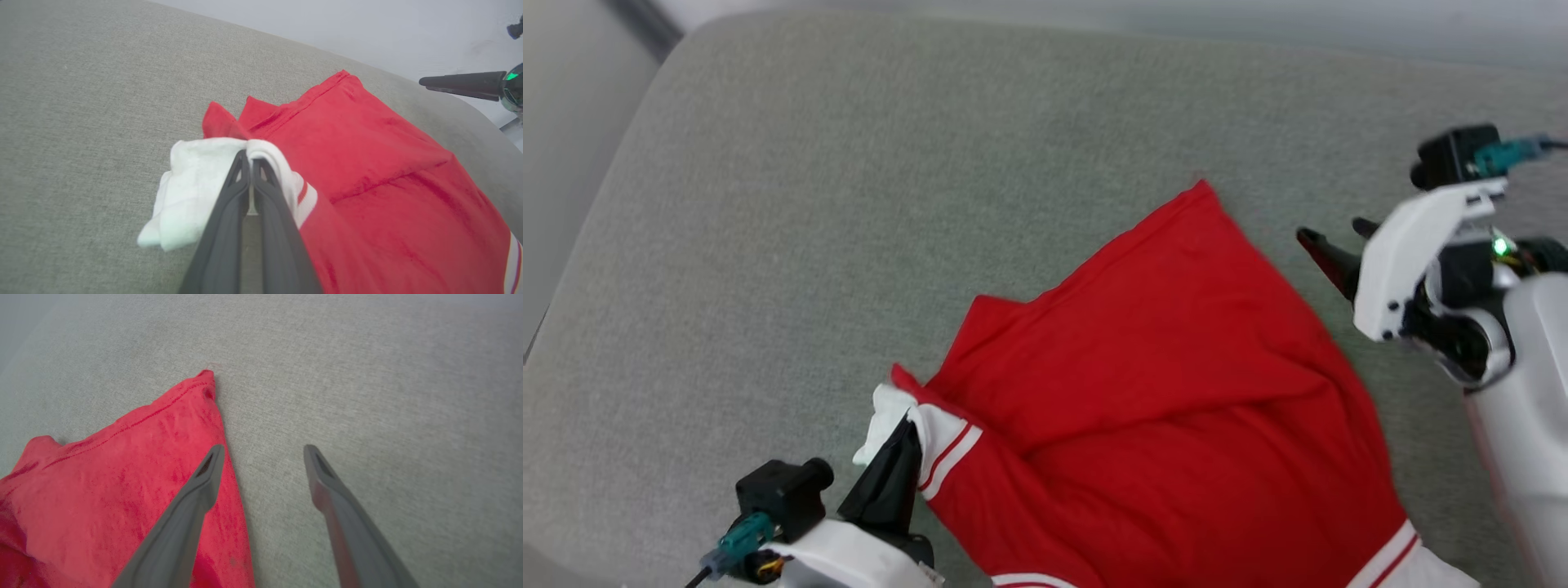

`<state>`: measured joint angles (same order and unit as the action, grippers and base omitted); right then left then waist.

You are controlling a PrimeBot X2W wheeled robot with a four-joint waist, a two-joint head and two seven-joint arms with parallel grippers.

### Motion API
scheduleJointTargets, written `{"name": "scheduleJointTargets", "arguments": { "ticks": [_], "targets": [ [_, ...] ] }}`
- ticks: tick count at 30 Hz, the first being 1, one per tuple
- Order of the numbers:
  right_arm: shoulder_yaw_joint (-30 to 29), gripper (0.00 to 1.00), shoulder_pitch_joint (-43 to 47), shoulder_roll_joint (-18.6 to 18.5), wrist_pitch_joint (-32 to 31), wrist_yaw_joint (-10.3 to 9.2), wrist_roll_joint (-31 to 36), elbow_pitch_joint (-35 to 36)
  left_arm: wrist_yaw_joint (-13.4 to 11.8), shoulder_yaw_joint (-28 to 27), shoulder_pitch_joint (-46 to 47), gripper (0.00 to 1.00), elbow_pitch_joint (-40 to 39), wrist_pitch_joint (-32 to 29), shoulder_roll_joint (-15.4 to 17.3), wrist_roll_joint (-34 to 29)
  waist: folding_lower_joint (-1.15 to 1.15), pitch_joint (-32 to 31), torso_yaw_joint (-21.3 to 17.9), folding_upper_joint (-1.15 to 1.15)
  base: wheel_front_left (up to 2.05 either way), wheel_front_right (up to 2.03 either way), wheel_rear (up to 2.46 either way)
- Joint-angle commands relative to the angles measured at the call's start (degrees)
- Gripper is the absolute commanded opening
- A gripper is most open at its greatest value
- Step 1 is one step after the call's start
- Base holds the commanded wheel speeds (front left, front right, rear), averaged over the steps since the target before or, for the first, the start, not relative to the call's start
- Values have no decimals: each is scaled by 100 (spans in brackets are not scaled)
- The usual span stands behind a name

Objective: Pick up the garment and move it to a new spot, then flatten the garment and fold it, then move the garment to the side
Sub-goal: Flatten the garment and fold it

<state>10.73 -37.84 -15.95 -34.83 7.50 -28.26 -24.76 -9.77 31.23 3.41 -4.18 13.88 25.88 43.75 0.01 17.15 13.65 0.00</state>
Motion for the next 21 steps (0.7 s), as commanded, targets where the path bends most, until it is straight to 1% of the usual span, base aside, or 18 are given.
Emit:
{"name": "scheduleJointTargets", "arguments": {
  "ticks": [1,6,10,14,16,17,18,19,21],
  "targets": [
    [51,100,-100,-6,-39,-2,-15,-80,35,9,109,0,3,34,-40,-43,-1,312,280,0,0,0,0],
    [677,100,-994,55,-282,-2,-90,-767,220,71,352,0,113,61,-189,-109,-1,611,495,0,0,0,0],
    [1157,100,-1453,116,-471,-2,-224,-1286,358,120,489,0,214,84,-296,-124,-1,771,621,0,0,0,0],
    [1576,100,-1491,198,-1141,-3,-342,-2075,443,123,554,0,337,95,-370,-136,-1,840,692,0,0,0,0],
    [1685,100,-1453,275,-1445,-2,-394,-2400,464,114,563,0,399,99,-394,-141,-1,840,709,0,0,0,0],
    [1726,48,-1446,309,-1539,-2,-411,-2523,478,105,567,0,423,104,-405,-142,-1,835,712,0,0,0,0],
    [1760,16,-1457,337,-1571,-2,-427,-2590,497,97,567,0,449,107,-413,-143,-1,829,712,0,0,0,0],
    [1789,0,-1485,358,-1565,-2,-439,-2642,508,88,566,0,476,106,-421,-145,-1,820,708,0,0,0,0],
    [1832,0,-1565,383,-1437,0,-443,-2683,518,66,558,0,525,109,-439,-146,-1,780,689,0,0,0,0]
  ]
}}
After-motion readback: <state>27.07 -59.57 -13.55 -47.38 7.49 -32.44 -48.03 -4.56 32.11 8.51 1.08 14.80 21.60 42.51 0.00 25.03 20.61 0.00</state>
